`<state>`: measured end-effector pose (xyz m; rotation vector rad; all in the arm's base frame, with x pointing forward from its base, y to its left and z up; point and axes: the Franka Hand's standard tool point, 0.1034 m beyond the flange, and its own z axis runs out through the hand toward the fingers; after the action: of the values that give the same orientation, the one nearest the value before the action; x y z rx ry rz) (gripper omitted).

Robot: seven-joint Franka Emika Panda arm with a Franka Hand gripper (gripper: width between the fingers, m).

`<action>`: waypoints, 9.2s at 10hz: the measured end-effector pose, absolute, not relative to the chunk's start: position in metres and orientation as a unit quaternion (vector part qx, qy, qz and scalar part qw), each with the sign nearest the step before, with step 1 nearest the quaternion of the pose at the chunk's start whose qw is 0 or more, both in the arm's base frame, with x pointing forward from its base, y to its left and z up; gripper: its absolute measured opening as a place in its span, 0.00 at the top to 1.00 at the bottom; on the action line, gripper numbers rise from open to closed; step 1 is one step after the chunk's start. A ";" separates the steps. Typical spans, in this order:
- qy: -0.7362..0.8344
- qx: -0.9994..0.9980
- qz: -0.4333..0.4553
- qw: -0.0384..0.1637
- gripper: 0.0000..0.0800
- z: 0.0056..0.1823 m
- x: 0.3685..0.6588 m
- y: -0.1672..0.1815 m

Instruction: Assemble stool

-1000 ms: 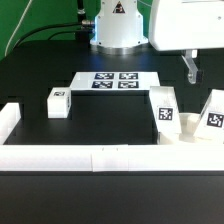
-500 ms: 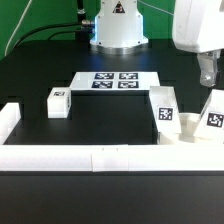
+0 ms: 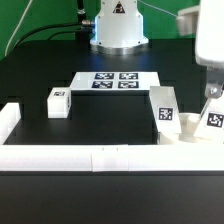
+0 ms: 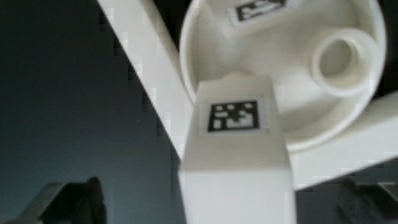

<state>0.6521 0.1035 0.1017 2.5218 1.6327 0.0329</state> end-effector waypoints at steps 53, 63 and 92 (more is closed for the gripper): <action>-0.701 0.695 0.045 -0.154 0.19 0.088 0.638 0.123; -0.215 0.970 0.083 -0.071 0.19 0.104 0.643 0.111; 0.128 0.991 -0.027 0.041 0.58 0.061 0.630 0.091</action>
Offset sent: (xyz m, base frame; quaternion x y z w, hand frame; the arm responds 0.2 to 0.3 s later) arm 0.0047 0.0188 -0.0277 0.0026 0.0224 0.0272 0.9994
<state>0.6303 0.0913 0.0608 3.0339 0.3915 -0.0816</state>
